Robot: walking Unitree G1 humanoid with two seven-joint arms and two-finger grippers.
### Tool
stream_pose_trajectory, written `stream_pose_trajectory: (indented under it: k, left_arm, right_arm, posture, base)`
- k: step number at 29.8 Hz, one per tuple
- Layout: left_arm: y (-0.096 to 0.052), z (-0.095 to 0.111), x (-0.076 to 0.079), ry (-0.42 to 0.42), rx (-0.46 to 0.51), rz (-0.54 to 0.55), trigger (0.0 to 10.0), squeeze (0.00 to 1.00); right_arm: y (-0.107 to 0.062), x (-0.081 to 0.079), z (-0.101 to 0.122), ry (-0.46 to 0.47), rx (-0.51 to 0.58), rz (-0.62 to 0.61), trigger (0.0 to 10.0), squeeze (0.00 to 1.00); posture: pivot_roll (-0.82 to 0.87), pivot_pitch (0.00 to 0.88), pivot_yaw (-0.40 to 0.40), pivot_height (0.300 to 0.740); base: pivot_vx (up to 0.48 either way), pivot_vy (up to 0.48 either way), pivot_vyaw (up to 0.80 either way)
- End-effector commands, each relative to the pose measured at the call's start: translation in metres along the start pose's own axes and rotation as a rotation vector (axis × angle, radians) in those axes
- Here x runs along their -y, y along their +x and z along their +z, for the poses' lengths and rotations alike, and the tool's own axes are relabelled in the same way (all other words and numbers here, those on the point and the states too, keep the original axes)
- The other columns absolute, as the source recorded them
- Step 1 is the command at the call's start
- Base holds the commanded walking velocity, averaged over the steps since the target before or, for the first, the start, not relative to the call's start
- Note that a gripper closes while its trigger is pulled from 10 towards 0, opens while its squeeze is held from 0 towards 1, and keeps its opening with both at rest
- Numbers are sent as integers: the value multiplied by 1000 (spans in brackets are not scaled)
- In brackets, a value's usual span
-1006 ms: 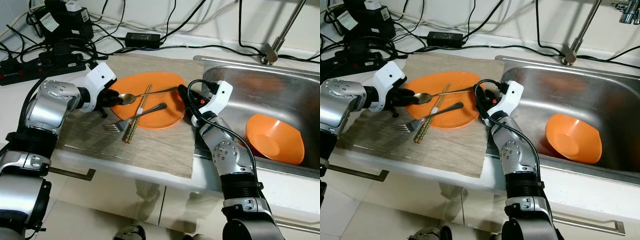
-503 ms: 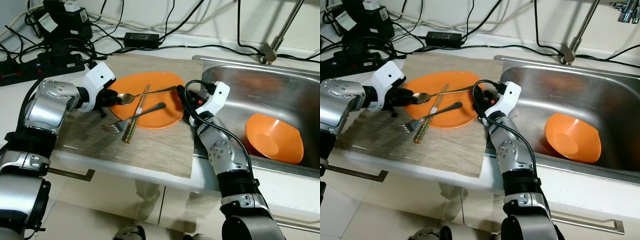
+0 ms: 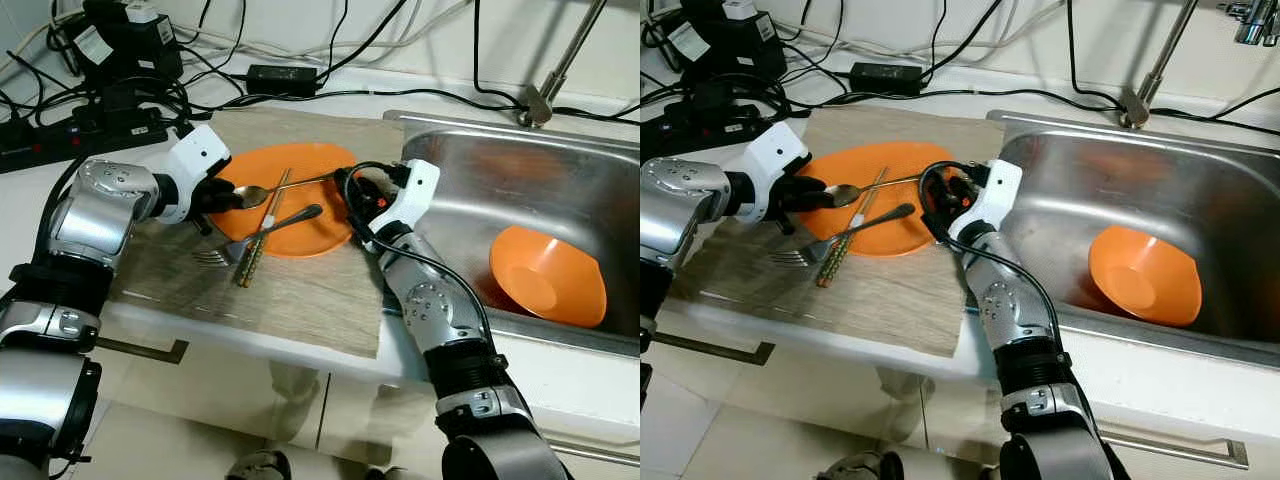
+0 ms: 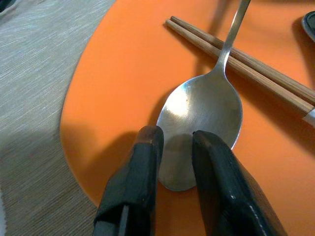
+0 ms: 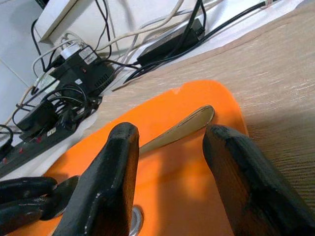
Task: Kitchen organization
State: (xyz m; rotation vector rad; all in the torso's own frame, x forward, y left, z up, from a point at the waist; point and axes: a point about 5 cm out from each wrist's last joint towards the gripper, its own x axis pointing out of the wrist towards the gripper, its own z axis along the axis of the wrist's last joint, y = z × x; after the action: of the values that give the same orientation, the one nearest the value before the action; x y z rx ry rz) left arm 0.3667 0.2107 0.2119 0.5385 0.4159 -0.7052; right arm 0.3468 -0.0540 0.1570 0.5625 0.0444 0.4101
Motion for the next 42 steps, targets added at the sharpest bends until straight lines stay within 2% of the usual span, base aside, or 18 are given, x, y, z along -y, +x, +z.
stream_pose_trajectory:
  k: [1,15,16,17,19,22,25,42]
  left_arm:
    - [0,0,-1,-3,-14,0,10000,0]
    - [-2,1,-1,-2,-9,0,10000,0]
    - [-2,0,-2,-2,-9,1,10000,0]
    - [-2,0,-2,-3,-9,1,10000,0]
    - [-2,0,-2,-4,-9,1,10000,0]
    - [-4,0,-1,-11,-8,-4,10000,0]
    - [-5,0,-2,-15,-6,-6,10000,0]
    - [-10,1,-2,-27,-2,-16,10000,0]
  right_arm:
    - [15,-64,-13,104,-2,147,10000,0]
    - [20,-61,-17,1,-7,119,10000,0]
    - [20,-60,-17,-5,-6,109,1725,0]
    - [20,-60,-17,-8,-5,104,0,0]
    - [20,-59,-17,-8,-4,101,0,0]
    - [19,-62,-16,-72,25,112,0,0]
    - [19,-64,-17,-91,37,111,0,0]
    - [17,-68,-18,-89,73,91,0,0]
  posture:
    - [98,44,12,740]
    - [104,49,13,740]
    - [104,49,14,740]
    - [104,49,14,740]
    - [105,50,15,740]
    - [105,50,29,740]
    - [109,51,41,740]
    - [115,58,52,740]
  base:
    - [0,0,0]
    - [0,0,0]
    - [0,0,0]
    - [0,0,0]
    - [0,0,0]
    - [0,0,0]
    - [0,0,0]
    - [0,0,0]
